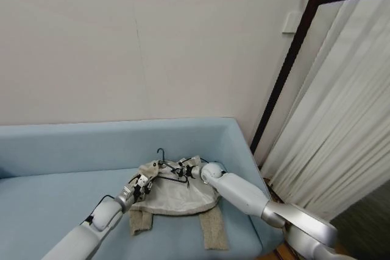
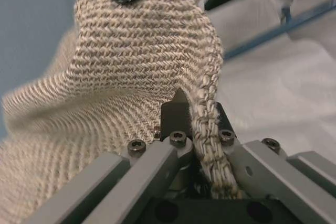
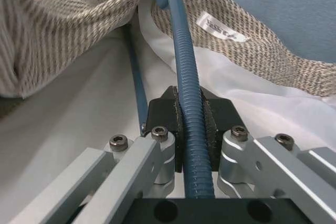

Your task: Pick up the clothes from the sofa and hang them on the clothes hanger.

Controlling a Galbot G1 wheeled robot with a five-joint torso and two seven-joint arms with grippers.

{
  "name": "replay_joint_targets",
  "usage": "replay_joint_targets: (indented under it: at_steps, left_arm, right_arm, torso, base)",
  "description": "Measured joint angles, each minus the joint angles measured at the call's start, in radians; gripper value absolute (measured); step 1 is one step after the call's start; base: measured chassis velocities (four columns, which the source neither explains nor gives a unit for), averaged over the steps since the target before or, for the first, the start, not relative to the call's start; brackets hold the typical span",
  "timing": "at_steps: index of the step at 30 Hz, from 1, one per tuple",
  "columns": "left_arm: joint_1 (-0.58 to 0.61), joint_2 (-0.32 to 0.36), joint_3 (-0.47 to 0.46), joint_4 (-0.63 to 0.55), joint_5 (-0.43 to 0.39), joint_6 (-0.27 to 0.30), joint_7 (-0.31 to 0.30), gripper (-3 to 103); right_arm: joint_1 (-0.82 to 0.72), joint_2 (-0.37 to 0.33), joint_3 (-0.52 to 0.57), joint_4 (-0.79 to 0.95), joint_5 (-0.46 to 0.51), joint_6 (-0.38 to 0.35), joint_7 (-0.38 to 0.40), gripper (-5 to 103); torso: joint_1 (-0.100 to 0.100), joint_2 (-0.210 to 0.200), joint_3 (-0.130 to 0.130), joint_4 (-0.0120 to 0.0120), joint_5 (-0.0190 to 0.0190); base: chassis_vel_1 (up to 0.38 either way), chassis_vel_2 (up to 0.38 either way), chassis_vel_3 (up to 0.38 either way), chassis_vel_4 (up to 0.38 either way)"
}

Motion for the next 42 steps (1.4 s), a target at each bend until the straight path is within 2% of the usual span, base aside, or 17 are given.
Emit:
replay_joint_targets:
  at_steps: [4, 7, 8, 10, 14, 16, 17, 21, 23, 24, 26, 29, 32, 36, 37, 39, 42]
  left_arm:
    - [-0.007, -0.022, 0.030, 0.041, 0.001, 0.012, -0.010, 0]
    - [-0.020, -0.045, 0.048, 0.074, 0.002, 0.020, -0.013, 11]
    - [-0.027, -0.055, 0.056, 0.090, 0.004, 0.022, -0.014, 16]
    - [-0.030, -0.058, 0.058, 0.095, 0.006, 0.023, -0.014, 22]
    - [-0.031, -0.067, 0.066, 0.101, 0.010, 0.025, -0.017, 38]
    - [-0.029, -0.067, 0.066, 0.097, 0.012, 0.025, -0.018, 38]
    - [-0.019, -0.067, 0.065, 0.086, 0.015, 0.027, -0.018, 49]
    - [-0.002, -0.067, 0.061, 0.076, 0.022, 0.029, -0.020, 60]
    - [0.003, -0.067, 0.060, 0.071, 0.026, 0.029, -0.021, 72]
    - [0.007, -0.065, 0.058, 0.065, 0.027, 0.029, -0.022, 72]
    - [0.023, -0.059, 0.042, 0.048, 0.030, 0.029, -0.022, 82]
    - [0.036, -0.056, 0.026, 0.034, 0.030, 0.029, -0.022, 93]
    - [0.042, -0.055, 0.008, 0.021, 0.030, 0.028, -0.023, 99]
    - [0.039, -0.058, 0.000, 0.015, 0.030, 0.026, -0.023, 100]
    - [0.042, -0.062, -0.009, 0.007, 0.030, 0.024, -0.026, 100]
    - [0.044, -0.064, -0.013, 0.002, 0.030, 0.024, -0.030, 100]
    - [0.048, -0.066, -0.025, -0.015, 0.028, 0.023, -0.036, 100]
  right_arm:
    - [-0.002, 0.016, -0.003, -0.016, -0.035, 0.002, 0.036, 8]
    - [-0.008, 0.027, -0.004, -0.025, -0.059, 0.011, 0.081, 5]
    - [-0.013, 0.032, -0.004, -0.029, -0.068, 0.023, 0.115, 15]
    - [-0.015, 0.035, -0.003, -0.030, -0.071, 0.028, 0.130, 15]
    - [-0.026, 0.039, 0.005, -0.028, -0.078, 0.045, 0.177, 32]
    - [-0.029, 0.039, 0.007, -0.024, -0.078, 0.047, 0.185, 37]
    - [-0.037, 0.035, 0.011, -0.016, -0.078, 0.051, 0.196, 43]
    - [-0.052, 0.025, 0.018, -0.005, -0.085, 0.053, 0.203, 54]
    - [-0.064, 0.014, 0.023, 0.010, -0.091, 0.054, 0.212, 65]
    - [-0.071, 0.005, 0.027, 0.022, -0.091, 0.054, 0.222, 71]
    - [-0.083, -0.020, 0.034, 0.066, -0.069, 0.031, 0.259, 81]
    - [-0.089, -0.037, 0.036, 0.097, -0.042, 0.007, 0.279, 86]
    - [-0.115, -0.073, 0.043, 0.161, 0.000, -0.051, 0.336, 99]
    - [-0.141, -0.089, 0.048, 0.201, 0.025, -0.079, 0.383, 96]
    - [-0.154, -0.094, 0.049, 0.212, 0.030, -0.086, 0.400, 85]
    - [-0.161, -0.096, 0.050, 0.213, 0.029, -0.088, 0.406, 85]
    - [-0.178, -0.103, 0.055, 0.213, 0.024, -0.089, 0.419, 69]
  torso:
    - [0.000, 0.000, 0.000, 0.0000, 0.0001]
    - [0.000, 0.000, 0.000, 0.0005, 0.0002]
    - [0.000, 0.000, 0.000, 0.0001, 0.0001]
    - [0.000, 0.000, 0.000, 0.0001, 0.0001]
    - [0.000, 0.000, 0.000, -0.0002, 0.0000]
    - [0.000, 0.000, 0.000, -0.0002, 0.0002]
    - [0.000, 0.000, 0.000, 0.0000, 0.0001]
    - [0.000, 0.000, 0.000, 0.0000, 0.0001]
    - [0.000, 0.000, 0.000, 0.0002, 0.0002]
    - [0.000, 0.000, 0.000, 0.0000, 0.0001]
    - [0.000, 0.000, 0.000, -0.0003, 0.0002]
    - [0.000, 0.000, 0.000, 0.0000, 0.0002]
    - [0.000, 0.000, 0.000, 0.0001, 0.0002]
    - [0.000, 0.000, 0.000, -0.0004, 0.0002]
    - [0.000, 0.000, 0.000, -0.0003, 0.0002]
    - [0.000, 0.000, 0.000, -0.0001, 0.0002]
    - [0.000, 0.000, 0.000, 0.0002, 0.0002]
  base:
    - [0.000, 0.000, 0.000, 0.000]
    - [0.000, 0.000, 0.000, 0.000]
    - [0.000, 0.000, 0.000, 0.000]
    - [0.000, 0.000, 0.000, 0.000]
    - [0.000, 0.000, 0.000, 0.000]
    - [0.000, 0.000, 0.000, 0.000]
    - [0.000, 0.000, 0.000, 0.000]
    - [0.000, 0.000, 0.000, 0.000]
    - [0.000, 0.000, 0.000, 0.000]
    - [0.000, 0.000, 0.000, 0.000]
    - [0.000, 0.000, 0.000, 0.000]
    - [0.000, 0.000, 0.000, 0.000]
    - [0.000, 0.000, 0.000, 0.000]
    - [0.000, 0.000, 0.000, 0.000]
    - [0.000, 0.000, 0.000, 0.000]
    - [0.000, 0.000, 0.000, 0.000]
    - [0.000, 0.000, 0.000, 0.000]
